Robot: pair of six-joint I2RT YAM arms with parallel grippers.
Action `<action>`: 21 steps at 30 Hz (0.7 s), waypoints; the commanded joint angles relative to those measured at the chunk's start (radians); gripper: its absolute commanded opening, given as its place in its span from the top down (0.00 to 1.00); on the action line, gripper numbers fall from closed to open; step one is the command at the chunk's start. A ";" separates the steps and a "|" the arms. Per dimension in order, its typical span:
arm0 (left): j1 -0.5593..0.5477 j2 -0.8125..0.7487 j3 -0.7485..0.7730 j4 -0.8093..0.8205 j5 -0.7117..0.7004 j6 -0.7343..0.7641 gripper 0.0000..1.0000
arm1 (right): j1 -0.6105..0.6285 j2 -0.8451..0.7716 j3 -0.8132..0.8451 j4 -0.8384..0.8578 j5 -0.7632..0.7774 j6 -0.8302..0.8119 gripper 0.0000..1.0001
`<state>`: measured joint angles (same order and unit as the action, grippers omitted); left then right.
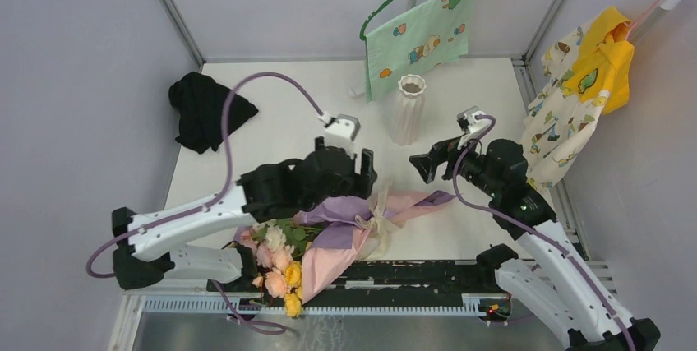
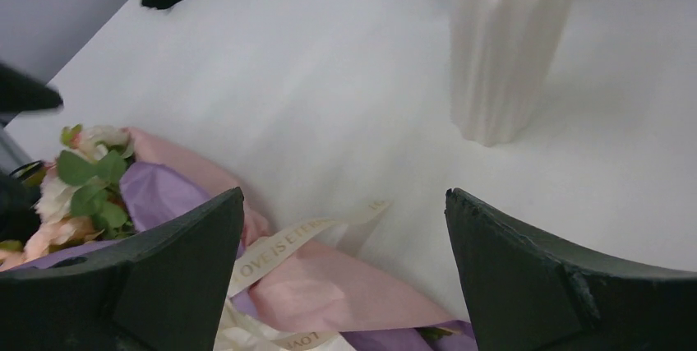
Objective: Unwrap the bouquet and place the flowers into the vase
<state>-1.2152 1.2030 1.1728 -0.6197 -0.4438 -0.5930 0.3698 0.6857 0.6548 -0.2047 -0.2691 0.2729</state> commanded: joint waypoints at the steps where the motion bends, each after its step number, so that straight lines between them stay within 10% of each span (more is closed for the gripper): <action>1: -0.004 -0.130 0.127 -0.141 -0.432 -0.171 0.18 | 0.147 0.036 0.114 0.007 0.055 -0.042 0.02; 11: -0.005 -0.186 0.336 -0.449 -0.778 -0.397 0.18 | 0.779 0.535 0.474 -0.238 0.509 -0.259 0.02; 21: -0.005 -0.173 0.399 -0.646 -0.903 -0.552 0.17 | 1.014 0.810 0.443 -0.297 0.552 -0.371 0.02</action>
<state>-1.2152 1.0374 1.5345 -1.1904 -1.2369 -1.0321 1.3434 1.4956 1.1141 -0.4850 0.2302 -0.0345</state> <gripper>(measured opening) 0.823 0.979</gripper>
